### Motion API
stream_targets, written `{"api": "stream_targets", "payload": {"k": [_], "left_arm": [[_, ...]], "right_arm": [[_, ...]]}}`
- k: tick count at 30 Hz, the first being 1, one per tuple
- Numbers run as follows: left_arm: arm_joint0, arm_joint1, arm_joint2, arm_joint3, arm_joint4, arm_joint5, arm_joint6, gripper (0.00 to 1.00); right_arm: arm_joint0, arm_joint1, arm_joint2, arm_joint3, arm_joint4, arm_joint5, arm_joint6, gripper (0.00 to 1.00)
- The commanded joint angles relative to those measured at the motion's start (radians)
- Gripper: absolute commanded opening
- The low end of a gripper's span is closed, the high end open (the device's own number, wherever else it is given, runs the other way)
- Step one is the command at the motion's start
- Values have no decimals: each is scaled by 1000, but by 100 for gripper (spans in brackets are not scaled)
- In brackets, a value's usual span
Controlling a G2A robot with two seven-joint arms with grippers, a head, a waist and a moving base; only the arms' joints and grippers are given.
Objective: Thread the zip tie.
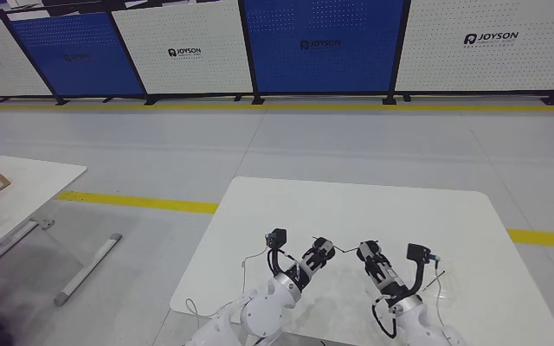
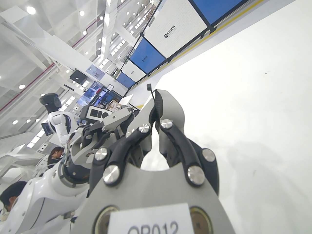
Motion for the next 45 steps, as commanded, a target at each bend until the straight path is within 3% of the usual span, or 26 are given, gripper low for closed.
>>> {"api": "stream_targets", "payload": {"k": [1, 8, 16, 45], "left_arm": [[1, -1, -1, 0, 0, -3, -1, 0], [4, -6, -7, 2, 2, -12, -9, 0], [5, -10, -12, 6, 4, -14, -8, 0], [8, -15, -15, 10, 16, -16, -8, 0]], "right_arm": [[2, -2, -3, 1, -2, 4, 1, 0], [5, -7, -6, 5, -7, 4, -9, 0], [-33, -6, 26, -17, -11, -11, -45, 0], [-24, -18, 21, -21, -20, 5, -20, 0]]}}
